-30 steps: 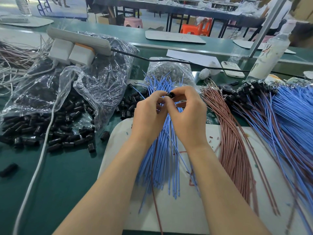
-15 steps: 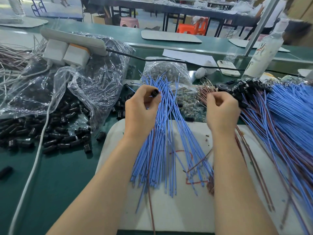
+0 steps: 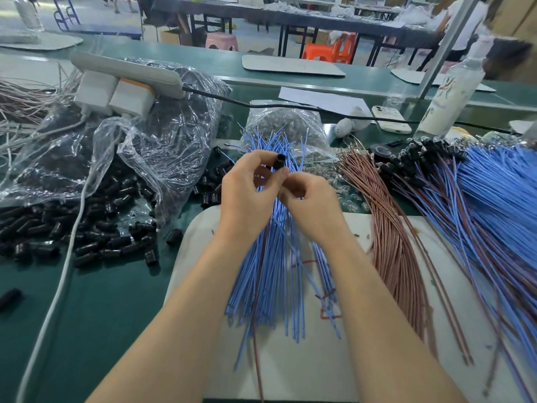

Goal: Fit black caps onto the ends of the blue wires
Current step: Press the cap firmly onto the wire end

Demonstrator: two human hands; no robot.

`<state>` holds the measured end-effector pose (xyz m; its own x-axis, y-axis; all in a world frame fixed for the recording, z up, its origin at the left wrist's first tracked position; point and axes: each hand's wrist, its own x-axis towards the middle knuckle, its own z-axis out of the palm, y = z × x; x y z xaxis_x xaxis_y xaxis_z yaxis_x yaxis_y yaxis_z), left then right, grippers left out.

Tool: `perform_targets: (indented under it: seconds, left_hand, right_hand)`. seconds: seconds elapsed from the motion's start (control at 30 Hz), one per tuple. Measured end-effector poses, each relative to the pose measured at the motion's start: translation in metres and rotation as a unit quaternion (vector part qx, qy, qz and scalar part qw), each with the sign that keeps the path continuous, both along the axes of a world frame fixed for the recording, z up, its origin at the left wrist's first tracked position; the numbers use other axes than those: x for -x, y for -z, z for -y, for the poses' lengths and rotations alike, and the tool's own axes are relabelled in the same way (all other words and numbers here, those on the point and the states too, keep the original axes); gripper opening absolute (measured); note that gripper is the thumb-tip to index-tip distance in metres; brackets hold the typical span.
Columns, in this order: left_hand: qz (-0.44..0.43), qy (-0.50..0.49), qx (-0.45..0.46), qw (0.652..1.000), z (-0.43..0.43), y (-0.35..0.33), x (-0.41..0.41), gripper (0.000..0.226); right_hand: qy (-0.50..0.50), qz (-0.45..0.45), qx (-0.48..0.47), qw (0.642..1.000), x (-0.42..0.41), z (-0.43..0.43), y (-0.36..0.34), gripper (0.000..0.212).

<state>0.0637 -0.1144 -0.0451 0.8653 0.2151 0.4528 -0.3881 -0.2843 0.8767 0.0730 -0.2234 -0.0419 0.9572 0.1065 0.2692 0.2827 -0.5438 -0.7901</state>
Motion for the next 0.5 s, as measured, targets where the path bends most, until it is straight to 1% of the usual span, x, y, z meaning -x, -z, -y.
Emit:
perform_targets:
  seconds: [0.1, 0.2, 0.5]
  left_hand:
    - [0.010, 0.008, -0.001, 1.000, 0.0008, -0.0004, -0.0011, 0.015]
    - [0.017, 0.005, -0.028, 0.999, 0.0009, 0.0013, -0.0016, 0.012]
    - [0.026, 0.010, -0.067, 0.997, 0.0013, 0.0044, -0.0003, 0.009]
  right_hand:
    - [0.023, 0.027, -0.006, 0.999, -0.0012, -0.0006, 0.0044, 0.013]
    - [0.046, 0.060, -0.002, 0.997, -0.0001, -0.0022, 0.0063, 0.012]
    - [0.056, 0.071, 0.002, 0.996, 0.0022, -0.0035, 0.0072, 0.011]
